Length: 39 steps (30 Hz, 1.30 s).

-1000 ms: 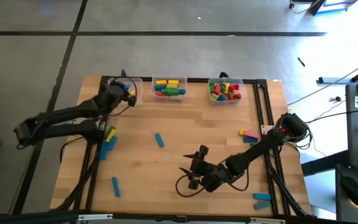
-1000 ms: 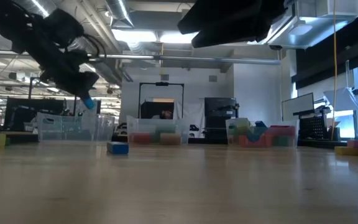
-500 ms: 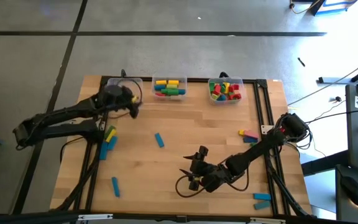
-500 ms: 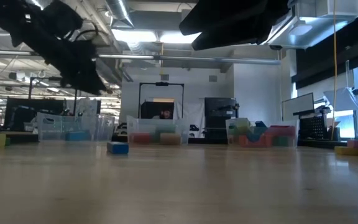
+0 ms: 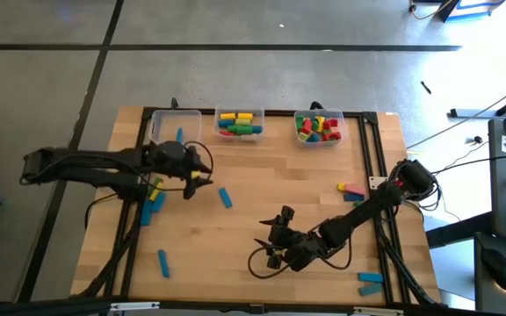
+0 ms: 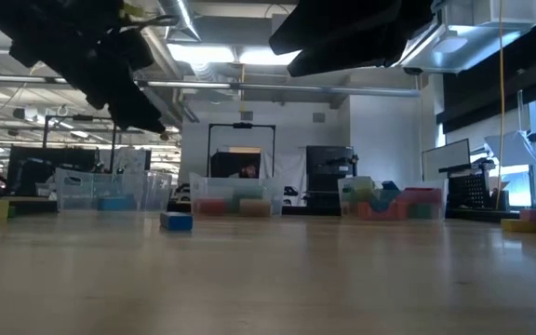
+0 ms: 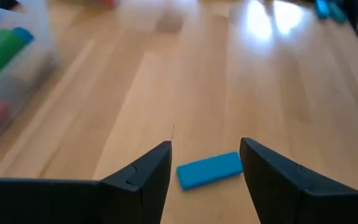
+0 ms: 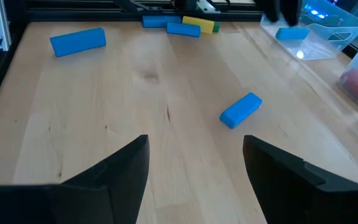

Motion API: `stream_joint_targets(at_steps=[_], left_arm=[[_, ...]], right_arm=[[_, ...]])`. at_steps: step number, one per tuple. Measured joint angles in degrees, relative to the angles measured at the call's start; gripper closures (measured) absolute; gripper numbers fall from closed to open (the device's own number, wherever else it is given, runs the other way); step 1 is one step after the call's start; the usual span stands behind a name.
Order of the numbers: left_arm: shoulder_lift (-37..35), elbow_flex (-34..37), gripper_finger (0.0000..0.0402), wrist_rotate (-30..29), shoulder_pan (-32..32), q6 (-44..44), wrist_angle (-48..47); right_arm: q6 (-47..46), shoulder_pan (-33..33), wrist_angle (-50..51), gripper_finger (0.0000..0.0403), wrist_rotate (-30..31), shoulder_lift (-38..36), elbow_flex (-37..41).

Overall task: Sort blocks by size
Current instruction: Put the blue rectangular block into the left transparent bin

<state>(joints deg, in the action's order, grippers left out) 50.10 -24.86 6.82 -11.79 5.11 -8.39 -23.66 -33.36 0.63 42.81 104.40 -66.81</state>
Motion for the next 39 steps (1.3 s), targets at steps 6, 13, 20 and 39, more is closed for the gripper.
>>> stream_joint_targets(at_steps=[6, 13, 20, 39], left_arm=[[10.0, 0.0, 0.0218, -0.6, 4.2, -6.2, 5.4], [19.9, -1.6, 0.0218, -0.6, 6.7, -16.4, 6.2], [26.5, -2.0, 0.0218, -0.7, 7.3, -28.7, 11.9], [37.6, -2.1, 0.0218, 0.8, 7.3, -26.3, 18.3]], right_arm=[[0.0, 0.0, 0.0, 0.0150, -1.4, 0.0, 0.0], [0.0, 0.0, 0.3, 0.0150, -2.0, 0.0, 0.0], [0.0, 0.0, 0.5, 0.0150, -2.0, 0.0, 0.0], [0.0, 0.0, 1.2, 0.0150, -3.5, 0.0, 0.0]])
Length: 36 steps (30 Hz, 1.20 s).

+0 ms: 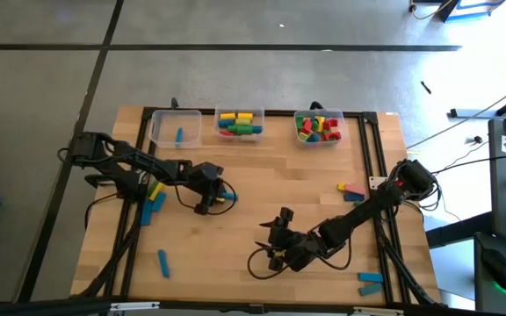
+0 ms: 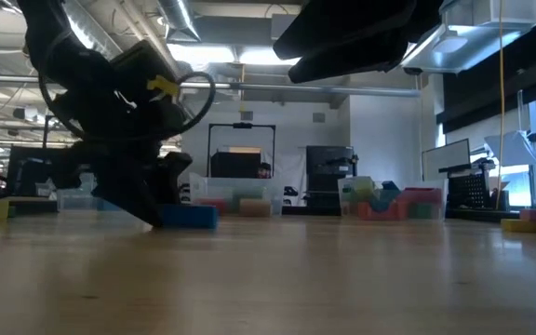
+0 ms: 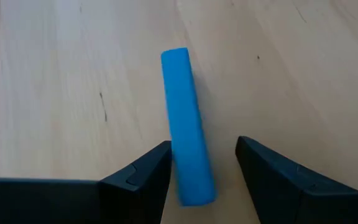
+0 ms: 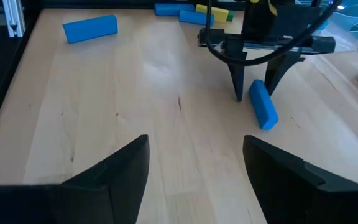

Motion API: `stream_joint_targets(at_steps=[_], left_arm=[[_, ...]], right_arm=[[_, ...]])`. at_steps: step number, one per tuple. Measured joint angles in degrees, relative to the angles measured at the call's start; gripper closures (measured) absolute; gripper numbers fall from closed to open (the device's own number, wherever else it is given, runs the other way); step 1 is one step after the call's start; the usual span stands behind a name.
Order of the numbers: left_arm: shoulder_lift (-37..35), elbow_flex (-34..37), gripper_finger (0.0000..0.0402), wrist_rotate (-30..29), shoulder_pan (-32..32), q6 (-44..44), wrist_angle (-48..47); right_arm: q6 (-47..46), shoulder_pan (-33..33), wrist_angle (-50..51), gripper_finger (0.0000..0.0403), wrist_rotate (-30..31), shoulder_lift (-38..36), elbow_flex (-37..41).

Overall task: Sort blocks by size
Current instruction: Put the blue rectangular block into the left transparent bin

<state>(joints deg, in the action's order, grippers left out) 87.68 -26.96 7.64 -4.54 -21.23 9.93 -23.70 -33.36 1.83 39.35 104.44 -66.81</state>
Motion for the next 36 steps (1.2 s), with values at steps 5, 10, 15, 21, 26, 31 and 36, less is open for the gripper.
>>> stream_joint_targets(at_steps=[5, 10, 15, 21, 26, 31, 36], left_arm=[[0.0, 0.0, 0.0218, -0.2, 0.0, 3.7, -0.1], [0.0, 0.0, 0.0218, -0.3, 0.1, 5.8, -0.1], [-0.1, 0.0, 0.0218, -0.6, 0.6, 7.3, -0.1], [-0.1, 0.1, 0.0218, -0.9, 2.2, 9.6, -0.2], [-0.1, 0.1, 0.0218, -0.9, 3.1, 11.0, -0.2], [-0.3, -0.5, 0.0218, -1.0, 3.8, 11.4, -0.7], [-2.2, -2.2, 0.0218, -1.0, 4.0, 10.8, -4.6]], right_arm=[[0.0, 0.0, 0.1, 0.0150, 0.0, 0.0, 0.0], [0.0, 0.0, 0.1, 0.0150, 0.0, 0.0, 0.0], [0.0, 0.0, 0.1, 0.0150, 0.0, 0.0, 0.0], [0.0, 0.0, 0.1, 0.0150, 0.0, 0.0, 0.0], [0.0, 0.0, 0.1, 0.0150, 0.0, 0.0, 0.0], [0.0, 0.0, 0.1, 0.0150, 0.0, 0.0, 0.0], [0.0, 0.0, 0.1, 0.0150, 0.0, 0.0, 0.0]])
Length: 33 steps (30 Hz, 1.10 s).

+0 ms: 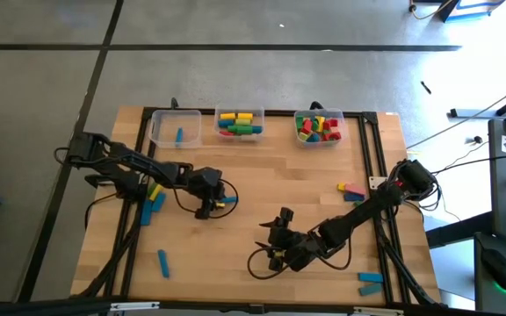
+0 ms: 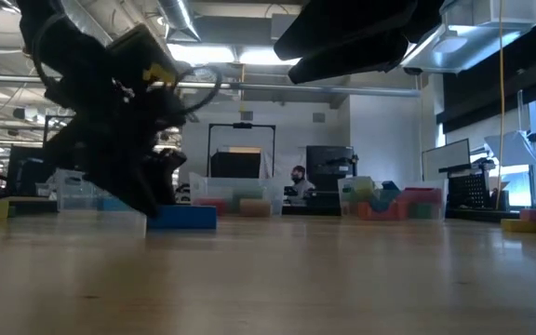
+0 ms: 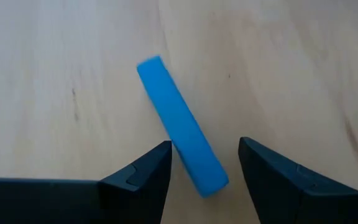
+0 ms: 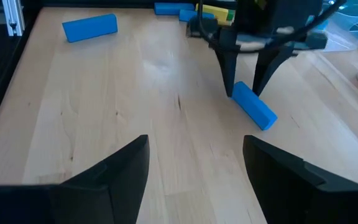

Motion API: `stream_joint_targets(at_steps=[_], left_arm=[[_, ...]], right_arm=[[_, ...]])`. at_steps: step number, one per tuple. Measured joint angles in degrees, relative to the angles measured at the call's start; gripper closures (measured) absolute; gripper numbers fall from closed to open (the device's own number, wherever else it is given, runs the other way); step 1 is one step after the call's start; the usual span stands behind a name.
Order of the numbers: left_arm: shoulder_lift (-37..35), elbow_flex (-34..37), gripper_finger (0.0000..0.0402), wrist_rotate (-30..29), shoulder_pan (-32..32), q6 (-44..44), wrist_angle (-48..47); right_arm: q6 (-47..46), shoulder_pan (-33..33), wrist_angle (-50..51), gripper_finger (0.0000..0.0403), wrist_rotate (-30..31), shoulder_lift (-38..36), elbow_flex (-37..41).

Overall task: Sort blocks by size
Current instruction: Put the blue rectangular block into the left transparent bin

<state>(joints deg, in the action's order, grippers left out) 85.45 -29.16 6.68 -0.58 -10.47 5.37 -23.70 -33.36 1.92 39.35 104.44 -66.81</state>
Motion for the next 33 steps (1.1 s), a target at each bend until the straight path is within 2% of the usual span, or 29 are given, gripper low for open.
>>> stream_joint_targets(at_steps=[8, 15, 20, 28, 33], left_arm=[[-3.7, -2.1, 0.0217, 1.3, 0.0, 0.2, -7.1], [-3.1, -2.1, 0.0217, 0.3, -0.3, 0.3, -6.1], [-2.1, -2.1, 0.0217, -4.2, -0.3, 3.6, -6.3], [1.8, -2.1, 0.0218, -4.4, 0.9, 6.4, -3.2], [3.8, -2.3, 0.0252, -6.5, 1.4, 8.2, -0.8]], right_arm=[[0.0, 0.0, 0.5, 0.0150, -0.8, 0.0, 0.0], [0.0, 0.1, 0.4, 0.0150, -0.9, 0.0, 0.0], [0.0, 0.1, 0.4, 0.0150, -0.9, 0.0, 0.0], [-0.1, 0.0, 0.5, 0.0150, -0.9, 0.0, 0.0], [-0.4, 0.0, 0.8, 0.0150, -0.9, 0.0, 0.0]])
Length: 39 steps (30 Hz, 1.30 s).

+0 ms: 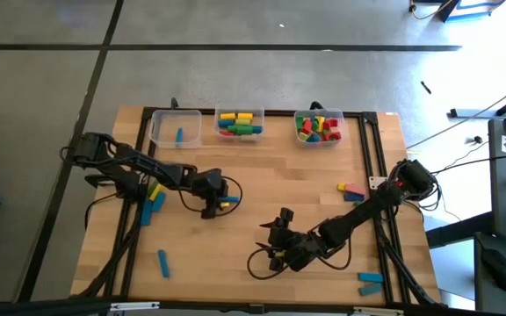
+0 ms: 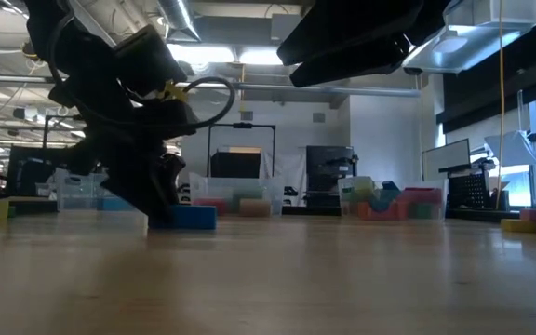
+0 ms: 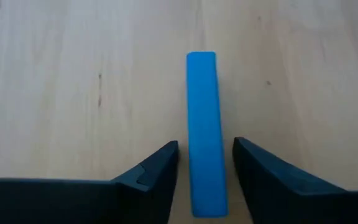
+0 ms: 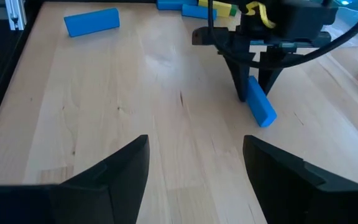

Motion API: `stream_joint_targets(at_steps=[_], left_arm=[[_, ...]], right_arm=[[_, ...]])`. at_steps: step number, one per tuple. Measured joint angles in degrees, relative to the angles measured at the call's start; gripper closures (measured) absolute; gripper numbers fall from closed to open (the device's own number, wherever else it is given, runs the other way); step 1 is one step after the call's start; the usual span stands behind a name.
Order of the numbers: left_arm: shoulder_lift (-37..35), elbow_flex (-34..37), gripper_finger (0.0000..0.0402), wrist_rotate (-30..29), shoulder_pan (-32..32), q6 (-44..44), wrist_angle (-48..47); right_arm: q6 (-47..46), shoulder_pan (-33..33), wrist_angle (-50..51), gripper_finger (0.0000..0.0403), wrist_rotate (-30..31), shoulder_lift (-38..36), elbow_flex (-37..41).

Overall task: Sort blocks by size
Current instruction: Put the blue rectangular block into the left transparent bin

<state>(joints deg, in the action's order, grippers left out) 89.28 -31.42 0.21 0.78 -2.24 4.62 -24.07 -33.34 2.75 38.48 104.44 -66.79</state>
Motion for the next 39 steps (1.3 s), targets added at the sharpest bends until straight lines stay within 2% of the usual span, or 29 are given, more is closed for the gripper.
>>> stream_joint_targets(at_steps=[6, 8, 14, 21, 39], left_arm=[[0.1, 0.0, 0.0335, -1.3, 0.0, 1.4, 0.0], [0.1, 0.0, 0.0350, -1.7, 0.0, 1.4, 0.0], [-1.3, 0.2, 0.0350, -3.1, 0.0, 2.1, -1.0], [-8.5, 0.2, 0.0347, -5.5, 0.0, 3.7, -4.7], [-36.6, 0.2, 0.0341, -26.1, 0.0, 8.2, -23.2]], right_arm=[[-0.1, 0.0, 0.2, 0.0150, 0.0, 0.0, 0.0], [-0.1, 0.0, 0.3, 0.0150, 0.0, 0.0, 0.0], [-0.1, 0.0, 0.3, 0.0150, -0.1, 0.0, 0.0], [-0.1, 0.0, 0.4, 0.0150, -0.1, 0.0, 0.0], [-0.1, 0.0, 0.4, 0.0150, -0.2, 0.0, 0.0]])
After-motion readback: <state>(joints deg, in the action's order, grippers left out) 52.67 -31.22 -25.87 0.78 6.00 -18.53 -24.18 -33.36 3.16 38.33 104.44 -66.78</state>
